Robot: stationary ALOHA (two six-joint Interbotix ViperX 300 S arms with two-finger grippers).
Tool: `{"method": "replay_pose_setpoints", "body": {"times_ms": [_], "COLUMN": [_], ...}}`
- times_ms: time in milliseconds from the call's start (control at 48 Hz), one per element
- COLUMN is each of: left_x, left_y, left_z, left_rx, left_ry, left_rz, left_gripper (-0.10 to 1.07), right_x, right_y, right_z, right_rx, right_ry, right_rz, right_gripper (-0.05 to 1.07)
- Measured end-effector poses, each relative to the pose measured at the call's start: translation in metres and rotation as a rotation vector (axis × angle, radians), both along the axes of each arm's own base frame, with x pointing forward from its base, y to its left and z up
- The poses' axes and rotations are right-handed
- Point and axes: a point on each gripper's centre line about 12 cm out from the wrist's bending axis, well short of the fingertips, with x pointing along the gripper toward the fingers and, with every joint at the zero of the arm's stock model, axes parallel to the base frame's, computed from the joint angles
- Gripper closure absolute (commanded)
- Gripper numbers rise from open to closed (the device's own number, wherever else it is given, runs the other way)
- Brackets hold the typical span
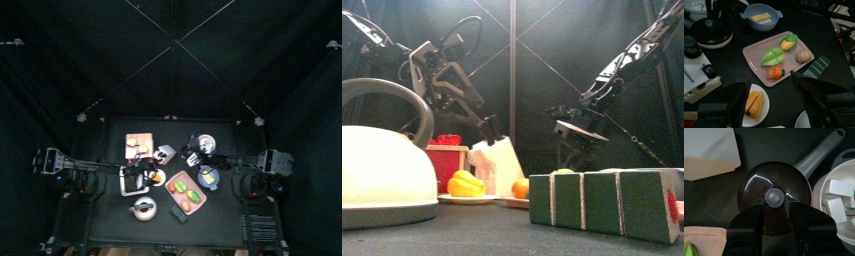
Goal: Grab pot
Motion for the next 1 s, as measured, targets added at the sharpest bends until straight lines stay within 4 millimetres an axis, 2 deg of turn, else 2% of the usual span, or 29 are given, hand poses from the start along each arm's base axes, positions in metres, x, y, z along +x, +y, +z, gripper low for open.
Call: {"method": "replay_pose_setpoints", "body": {"times_ms": [188, 396, 1000], "left_x": [0.000, 0.000, 0.000], "left_y": [0.000, 0.000, 0.000], "left_z": [0.000, 0.000, -0.001], "left_rx": [0.001, 0.001, 0.002], "left_ry": [0.002, 0.002, 0.004], "left_rz": [-0.002, -0.001, 0.000], "left_gripper": [0.01, 0.01, 0.01], "right_x": [-0.001, 0.000, -0.002], "right_y": [0.002, 0.006, 0.009], "right_z": [0.002, 0.014, 0.014], "right_rx": [-0.001, -0.013, -0.013], "right_ry": [-0.005, -0.037, -0.035], "right_rz": [0.003, 0.016, 0.021], "right_gripper": [0.46, 0.46, 0.46]}}
